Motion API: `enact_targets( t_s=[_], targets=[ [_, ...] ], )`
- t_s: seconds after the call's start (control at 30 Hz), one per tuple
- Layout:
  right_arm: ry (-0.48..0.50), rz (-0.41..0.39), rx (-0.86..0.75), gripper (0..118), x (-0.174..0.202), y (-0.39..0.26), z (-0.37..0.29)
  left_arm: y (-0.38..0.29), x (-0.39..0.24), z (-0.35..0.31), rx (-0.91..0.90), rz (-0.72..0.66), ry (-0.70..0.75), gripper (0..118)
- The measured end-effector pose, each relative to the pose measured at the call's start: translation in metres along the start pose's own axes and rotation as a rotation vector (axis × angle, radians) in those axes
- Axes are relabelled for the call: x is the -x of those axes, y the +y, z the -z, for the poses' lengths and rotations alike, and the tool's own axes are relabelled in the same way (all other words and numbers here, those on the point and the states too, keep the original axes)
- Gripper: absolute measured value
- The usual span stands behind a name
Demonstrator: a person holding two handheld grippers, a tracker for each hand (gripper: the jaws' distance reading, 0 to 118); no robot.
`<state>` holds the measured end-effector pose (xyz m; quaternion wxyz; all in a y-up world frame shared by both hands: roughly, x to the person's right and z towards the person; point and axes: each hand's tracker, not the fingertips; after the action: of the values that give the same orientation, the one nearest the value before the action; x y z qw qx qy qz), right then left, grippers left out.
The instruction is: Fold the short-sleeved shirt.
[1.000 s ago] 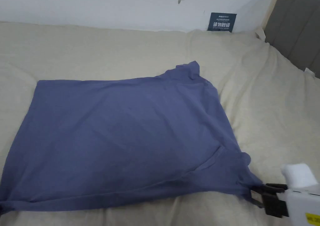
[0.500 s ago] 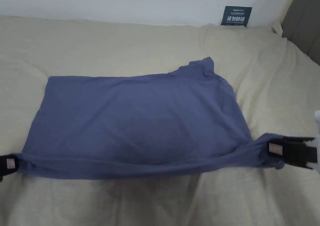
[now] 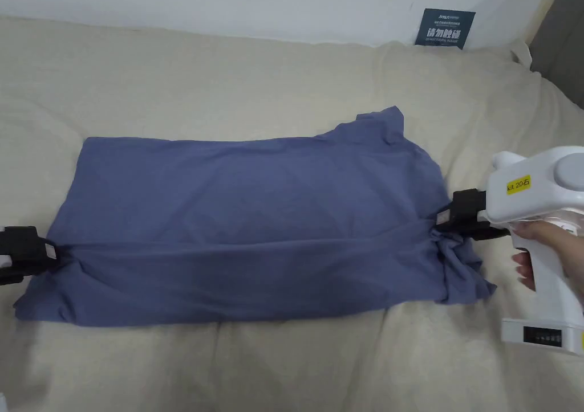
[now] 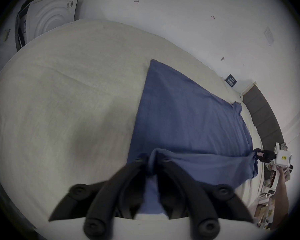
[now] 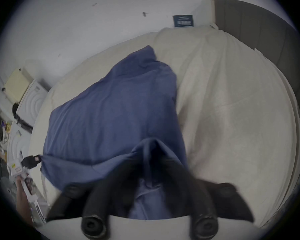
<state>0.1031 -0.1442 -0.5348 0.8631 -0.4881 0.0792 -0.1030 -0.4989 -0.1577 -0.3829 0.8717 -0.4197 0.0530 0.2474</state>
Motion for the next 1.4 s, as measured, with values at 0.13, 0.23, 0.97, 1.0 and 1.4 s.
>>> enact_targets(
  t_s=[0.13,0.23,0.97,1.0,1.4],
  targets=[
    [-0.034,0.097,-0.181,92,-0.007,-0.026,-0.033,-0.005,-0.005,-0.02,-0.132,0.01,0.077,117],
    [0.053,0.159,-0.276,92,-0.026,-0.035,-0.049,-0.009,0.001,-0.043,-0.228,-0.01,0.053,116],
    [0.251,-0.176,-0.404,0,0.072,-0.179,-0.175,-0.066,-0.012,-0.14,0.025,0.213,0.062,0],
    [0.258,-0.187,-0.396,0,0.075,-0.178,-0.176,-0.056,-0.014,-0.12,0.044,0.211,0.053,0],
    [0.291,-0.247,-0.325,0,0.09,-0.177,-0.157,-0.026,-0.005,-0.004,0.178,0.378,0.253,115]
  ],
)
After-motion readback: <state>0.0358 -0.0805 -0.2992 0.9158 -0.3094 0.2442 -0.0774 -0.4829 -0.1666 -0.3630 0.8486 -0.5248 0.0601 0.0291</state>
